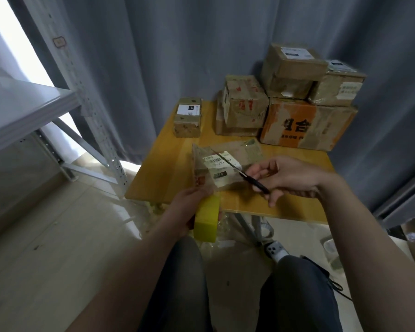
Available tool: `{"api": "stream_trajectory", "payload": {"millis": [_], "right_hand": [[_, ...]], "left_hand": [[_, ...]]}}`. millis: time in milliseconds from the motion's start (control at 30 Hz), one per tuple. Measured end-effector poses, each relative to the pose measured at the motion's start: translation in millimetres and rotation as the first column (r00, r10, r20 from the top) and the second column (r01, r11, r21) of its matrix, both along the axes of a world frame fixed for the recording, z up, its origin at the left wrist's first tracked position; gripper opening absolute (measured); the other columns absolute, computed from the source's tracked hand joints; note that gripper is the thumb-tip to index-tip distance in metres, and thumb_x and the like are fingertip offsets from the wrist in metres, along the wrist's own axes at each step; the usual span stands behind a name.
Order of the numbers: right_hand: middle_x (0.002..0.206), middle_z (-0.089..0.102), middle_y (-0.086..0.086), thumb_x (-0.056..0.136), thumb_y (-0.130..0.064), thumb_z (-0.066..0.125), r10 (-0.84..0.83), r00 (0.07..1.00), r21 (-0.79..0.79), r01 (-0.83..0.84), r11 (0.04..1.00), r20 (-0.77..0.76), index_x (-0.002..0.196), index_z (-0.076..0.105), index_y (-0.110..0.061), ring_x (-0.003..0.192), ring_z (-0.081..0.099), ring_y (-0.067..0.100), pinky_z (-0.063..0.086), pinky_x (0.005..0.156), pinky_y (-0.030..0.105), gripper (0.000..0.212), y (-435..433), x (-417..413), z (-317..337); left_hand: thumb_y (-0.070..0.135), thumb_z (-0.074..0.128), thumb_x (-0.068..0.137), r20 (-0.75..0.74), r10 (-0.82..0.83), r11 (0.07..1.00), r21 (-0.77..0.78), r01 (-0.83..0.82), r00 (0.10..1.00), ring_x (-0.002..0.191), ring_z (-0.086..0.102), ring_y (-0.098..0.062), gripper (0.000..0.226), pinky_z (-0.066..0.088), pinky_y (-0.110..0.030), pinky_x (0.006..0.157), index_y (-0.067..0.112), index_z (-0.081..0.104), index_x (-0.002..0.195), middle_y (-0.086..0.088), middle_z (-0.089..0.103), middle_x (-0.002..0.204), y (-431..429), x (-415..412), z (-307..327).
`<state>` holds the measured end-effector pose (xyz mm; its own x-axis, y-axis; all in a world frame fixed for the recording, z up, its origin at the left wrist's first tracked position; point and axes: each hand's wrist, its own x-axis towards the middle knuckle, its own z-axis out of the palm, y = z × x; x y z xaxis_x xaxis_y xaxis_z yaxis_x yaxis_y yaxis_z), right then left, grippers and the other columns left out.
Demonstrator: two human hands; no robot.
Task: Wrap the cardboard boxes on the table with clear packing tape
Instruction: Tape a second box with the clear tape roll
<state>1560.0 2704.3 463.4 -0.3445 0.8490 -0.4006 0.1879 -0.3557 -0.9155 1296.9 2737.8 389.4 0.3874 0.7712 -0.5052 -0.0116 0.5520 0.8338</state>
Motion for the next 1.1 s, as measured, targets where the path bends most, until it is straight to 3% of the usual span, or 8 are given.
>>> {"api": "stream_trajectory", "payload": {"millis": [167,333,600,700,767,833,933,1100], "right_hand": [[0.095,0.069,0.008,0.067,-0.028,0.09,0.191,0.895,-0.249,-0.094,0.964,0.403,0.129,0.063,-0.008,0.079,0.067,0.02,0.064,0.072,0.046,0.071,-5,7,6],[0.125,0.064,0.02,0.063,-0.034,0.089,0.233,0.842,-0.275,-0.105,0.956,0.487,0.136,0.056,-0.01,0.089,0.068,0.024,0.064,0.076,0.046,0.084,9,-7,10],[0.094,0.072,0.013,0.071,-0.018,0.085,0.247,0.868,-0.2,-0.175,0.964,0.431,0.122,0.068,-0.004,0.077,0.068,0.02,0.066,0.07,0.038,0.056,39,-25,0],[0.094,0.07,0.026,0.078,-0.018,0.087,0.219,0.815,-0.072,-0.215,0.974,0.536,0.102,0.079,-0.011,0.071,0.066,0.021,0.058,0.05,0.026,0.027,43,-26,1],[0.081,0.069,0.017,0.08,-0.017,0.086,0.188,0.807,-0.035,-0.204,0.978,0.559,0.089,0.08,-0.016,0.061,0.064,0.016,0.052,0.044,0.023,0.011,43,-27,5],[0.083,0.072,0.01,0.081,-0.017,0.086,0.197,0.79,-0.072,-0.192,0.979,0.58,0.093,0.078,-0.014,0.063,0.068,0.011,0.055,0.05,0.023,0.014,42,-29,8],[0.11,0.071,0.007,0.081,-0.028,0.087,0.291,0.716,-0.157,-0.25,0.956,0.634,0.114,0.072,-0.013,0.09,0.069,0.013,0.061,0.071,0.03,0.039,40,-30,5],[0.117,0.06,-0.005,0.077,-0.046,0.087,0.356,0.601,-0.226,-0.284,0.932,0.716,0.123,0.06,-0.025,0.106,0.059,0.015,0.059,0.088,0.037,0.057,33,-25,0]], "left_hand": [[0.023,0.068,0.098,0.027,0.006,0.999,0.053,-0.008,1.0,0.079,0.071,-0.036,0.035,0.057,-0.047,0.078,0.001,0.064,0.126,-0.026,0.074,0.097,-4,-2,-3],[0.019,0.066,0.1,0.028,0.017,0.999,0.044,-0.019,0.999,0.072,0.072,-0.032,0.033,0.059,-0.04,0.065,0.0,0.063,0.127,-0.023,0.074,0.091,-5,0,-3],[0.016,0.067,0.098,0.019,0.024,0.999,0.032,-0.025,1.0,0.067,0.072,-0.028,0.026,0.061,-0.036,0.064,0.0,0.067,0.119,-0.023,0.075,0.09,-5,1,-4],[0.014,0.065,0.099,0.017,0.017,0.999,0.031,-0.017,1.0,0.066,0.071,-0.027,0.02,0.06,-0.035,0.065,0.0,0.068,0.113,-0.024,0.074,0.091,-3,0,-4],[0.013,0.064,0.1,0.008,0.015,0.999,0.04,-0.015,1.0,0.067,0.07,-0.027,0.017,0.058,-0.035,0.066,0.0,0.069,0.11,-0.025,0.074,0.091,-2,-1,-5],[0.014,0.063,0.1,-0.007,0.003,0.999,0.055,-0.003,1.0,0.069,0.071,-0.027,0.018,0.057,-0.036,0.069,0.0,0.07,0.109,-0.025,0.074,0.093,0,-2,-7],[0.015,0.067,0.097,-0.037,-0.008,0.997,0.073,0.01,0.999,0.072,0.073,-0.028,0.023,0.057,-0.037,0.072,0.0,0.071,0.115,-0.024,0.076,0.094,2,0,-6],[0.016,0.07,0.097,-0.1,0.002,0.997,0.071,0.005,0.995,0.064,0.075,-0.02,0.019,0.058,-0.029,0.054,0.005,0.071,0.112,-0.012,0.078,0.077,2,2,-3]]}}
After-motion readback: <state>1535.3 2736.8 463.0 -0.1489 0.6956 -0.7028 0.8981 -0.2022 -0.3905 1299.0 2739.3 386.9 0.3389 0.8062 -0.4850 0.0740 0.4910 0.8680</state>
